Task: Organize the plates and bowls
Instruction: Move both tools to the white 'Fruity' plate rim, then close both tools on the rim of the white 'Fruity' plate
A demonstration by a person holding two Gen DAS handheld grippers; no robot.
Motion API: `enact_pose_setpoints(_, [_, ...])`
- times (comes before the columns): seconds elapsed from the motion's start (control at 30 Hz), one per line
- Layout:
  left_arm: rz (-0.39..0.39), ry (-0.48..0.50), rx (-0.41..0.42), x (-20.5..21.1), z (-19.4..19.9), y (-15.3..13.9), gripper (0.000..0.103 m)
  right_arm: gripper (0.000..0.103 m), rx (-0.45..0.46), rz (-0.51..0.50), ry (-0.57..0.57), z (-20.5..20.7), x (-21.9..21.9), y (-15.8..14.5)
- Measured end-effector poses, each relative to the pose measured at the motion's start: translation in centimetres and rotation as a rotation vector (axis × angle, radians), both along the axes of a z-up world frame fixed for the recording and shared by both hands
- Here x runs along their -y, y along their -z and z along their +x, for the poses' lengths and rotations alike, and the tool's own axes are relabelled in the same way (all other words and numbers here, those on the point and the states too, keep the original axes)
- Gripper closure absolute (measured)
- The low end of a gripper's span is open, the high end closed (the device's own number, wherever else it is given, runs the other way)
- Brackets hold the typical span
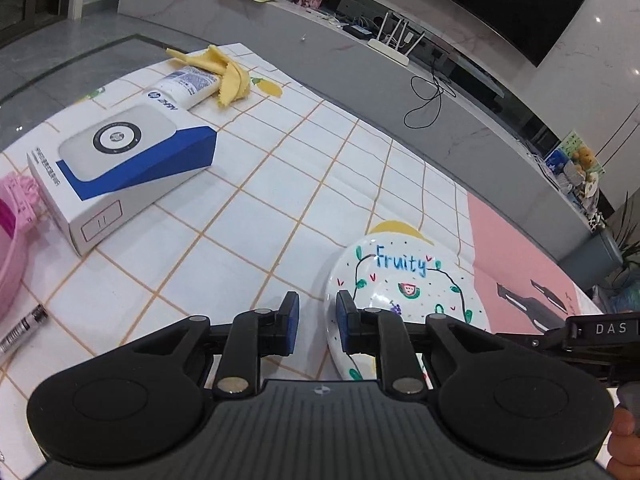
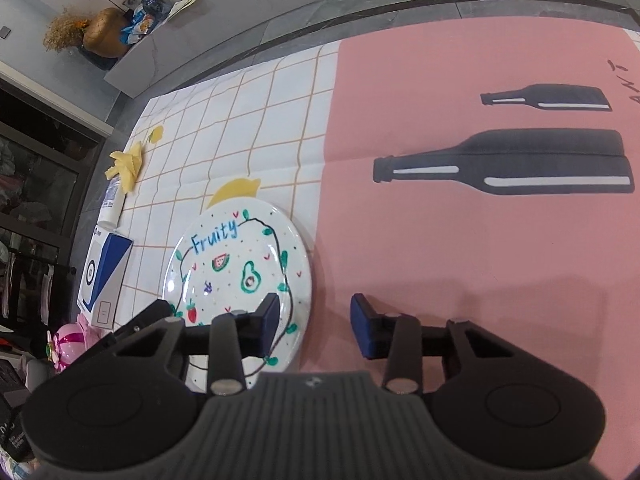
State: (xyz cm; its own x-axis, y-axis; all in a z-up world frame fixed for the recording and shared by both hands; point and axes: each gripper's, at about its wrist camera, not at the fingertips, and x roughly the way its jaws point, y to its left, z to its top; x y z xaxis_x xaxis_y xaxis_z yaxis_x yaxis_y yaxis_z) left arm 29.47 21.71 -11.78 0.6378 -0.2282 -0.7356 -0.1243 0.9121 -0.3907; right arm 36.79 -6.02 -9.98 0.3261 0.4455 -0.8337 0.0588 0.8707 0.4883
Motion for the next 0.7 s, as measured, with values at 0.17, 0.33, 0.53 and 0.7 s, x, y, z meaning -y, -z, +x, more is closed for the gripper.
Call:
enact_pose_setpoints(0.17, [-0.05, 0.001, -0.003, -0.1, 0.2, 0.3, 0.082, 0.07, 0.0, 0.001, 0.009, 0.3, -0.2, 0.2])
enact_pose_setpoints(0.33, [-0.101, -0.017, -0.016, -0.4, 0.3, 0.7, 0.091, 0.077, 0.003, 0.01, 0.01, 0.7, -0.5, 0.4])
enact_pose_setpoints(0.53, [-0.119, -0.027, -0.019, -0.5, 0.3, 0.7, 0.093, 0.092, 0.02, -0.001, -0.015, 0.8, -1.1, 0.6])
enact_pose_setpoints(0.7, [-0.109, -0.022, -0.012, -0.4, 0.2, 0.7, 0.093, 0.094, 0.016, 0.003, 0.001, 0.8, -1.1, 0.8])
